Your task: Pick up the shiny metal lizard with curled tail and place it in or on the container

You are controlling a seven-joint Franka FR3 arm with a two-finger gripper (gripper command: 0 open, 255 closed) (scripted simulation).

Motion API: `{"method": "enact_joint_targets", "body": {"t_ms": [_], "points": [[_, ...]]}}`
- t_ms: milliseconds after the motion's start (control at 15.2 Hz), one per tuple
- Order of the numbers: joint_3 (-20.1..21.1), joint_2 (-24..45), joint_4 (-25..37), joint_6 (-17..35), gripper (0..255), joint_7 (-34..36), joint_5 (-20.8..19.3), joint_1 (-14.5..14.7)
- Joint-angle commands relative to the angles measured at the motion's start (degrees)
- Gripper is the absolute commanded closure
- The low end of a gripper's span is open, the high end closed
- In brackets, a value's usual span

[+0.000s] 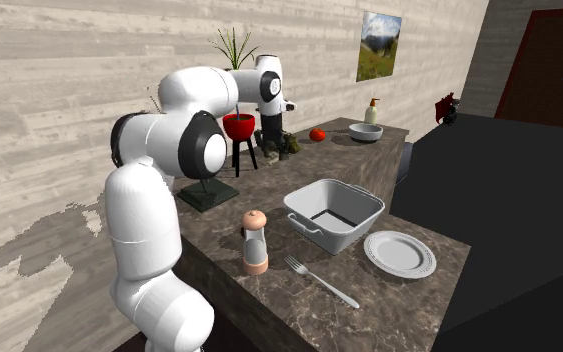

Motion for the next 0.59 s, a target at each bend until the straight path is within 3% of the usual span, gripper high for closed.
{"method": "enact_joint_targets", "body": {"t_ms": [0,528], "points": [[-1.19,-0.98,-0.98,0.11,255,-2.66,0.39,-1.43],[-6.45,-3.83,-3.72,0.25,255,-13.64,1.52,-7.07]]}}
